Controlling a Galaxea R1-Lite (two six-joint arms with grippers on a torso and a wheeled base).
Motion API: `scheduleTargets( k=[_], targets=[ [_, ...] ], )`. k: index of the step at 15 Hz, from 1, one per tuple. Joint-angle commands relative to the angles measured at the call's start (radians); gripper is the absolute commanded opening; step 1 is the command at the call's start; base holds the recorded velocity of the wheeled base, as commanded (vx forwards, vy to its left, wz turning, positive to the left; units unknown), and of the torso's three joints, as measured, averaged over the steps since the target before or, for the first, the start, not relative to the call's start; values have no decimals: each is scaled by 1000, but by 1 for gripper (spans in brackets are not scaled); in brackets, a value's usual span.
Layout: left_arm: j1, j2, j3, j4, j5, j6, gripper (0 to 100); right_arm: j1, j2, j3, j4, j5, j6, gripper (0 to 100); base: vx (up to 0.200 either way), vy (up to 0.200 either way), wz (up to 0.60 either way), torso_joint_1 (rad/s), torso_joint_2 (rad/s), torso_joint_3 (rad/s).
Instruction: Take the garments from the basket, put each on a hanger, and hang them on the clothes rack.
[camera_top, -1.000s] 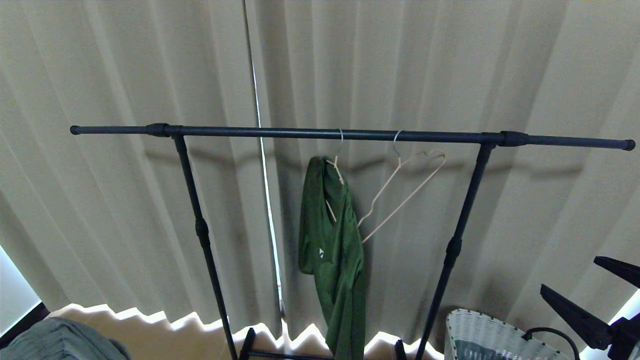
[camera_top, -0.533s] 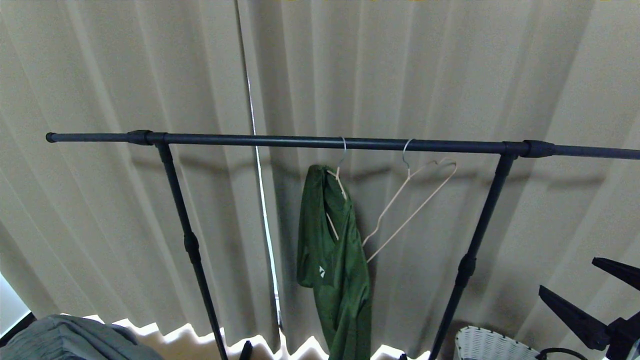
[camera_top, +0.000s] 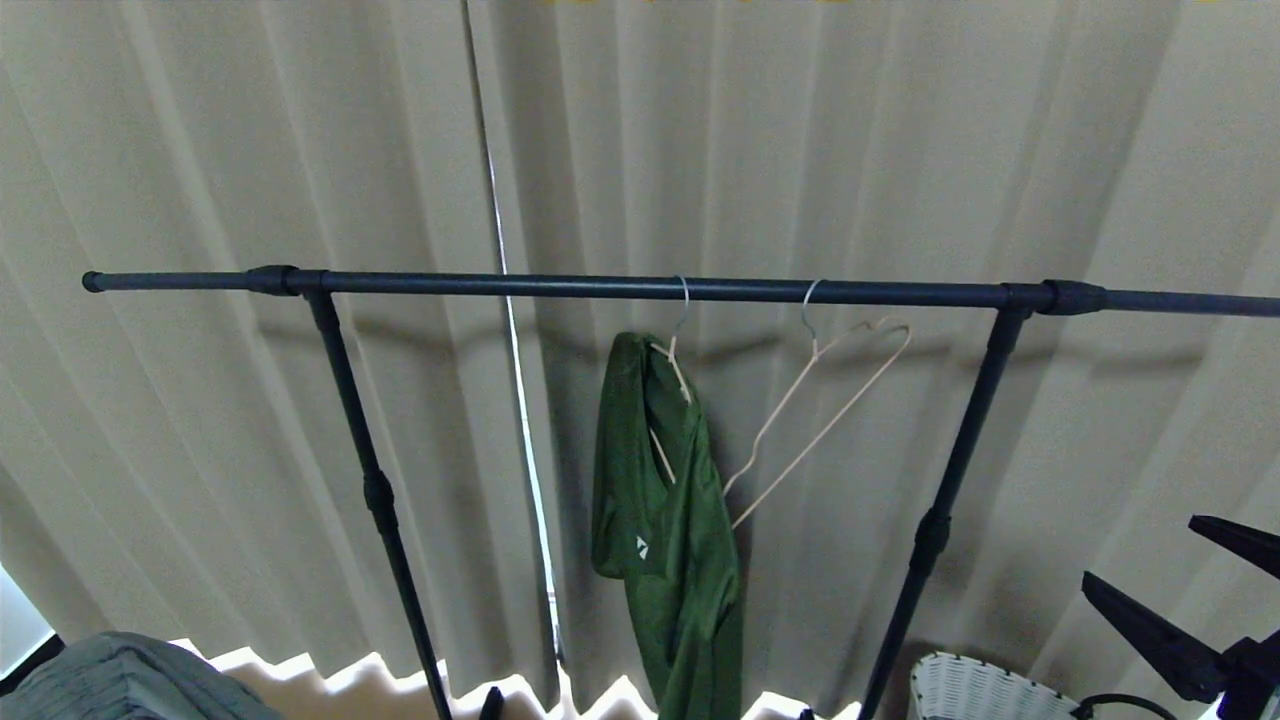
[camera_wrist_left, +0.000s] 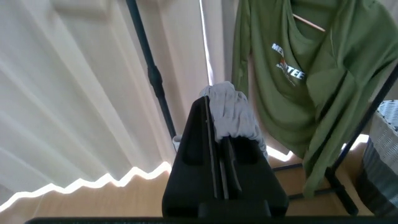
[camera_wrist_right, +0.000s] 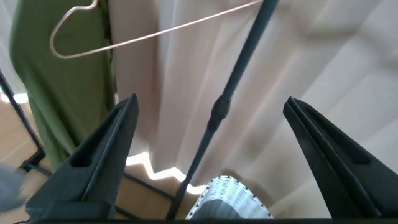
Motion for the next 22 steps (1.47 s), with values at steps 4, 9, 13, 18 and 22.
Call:
scheduleTargets(
  k=[4,9,13,18,22],
  targets=[
    [0,2,0,0,0,0,0,0,1,0,-3,1,0,100,0,200,0,5,2,-1],
    [0,-3,15,-2,0,6,0,0,8,-15,3,2,1,100,0,80,0,1,1,-2],
    [0,-1,17,-2,1,9,0,5,18,-15,8,4,-2,100,0,0,0,0,0,0],
    [0,-1,12,-2,1,11,0,66,176,-71,-4,11,-3,100,0,0,0,0,0,0],
    [0,-3,11,-2,1,12,0,85,406,-226,-6,5,0,100,0,0,0,0,0,0]
  ],
)
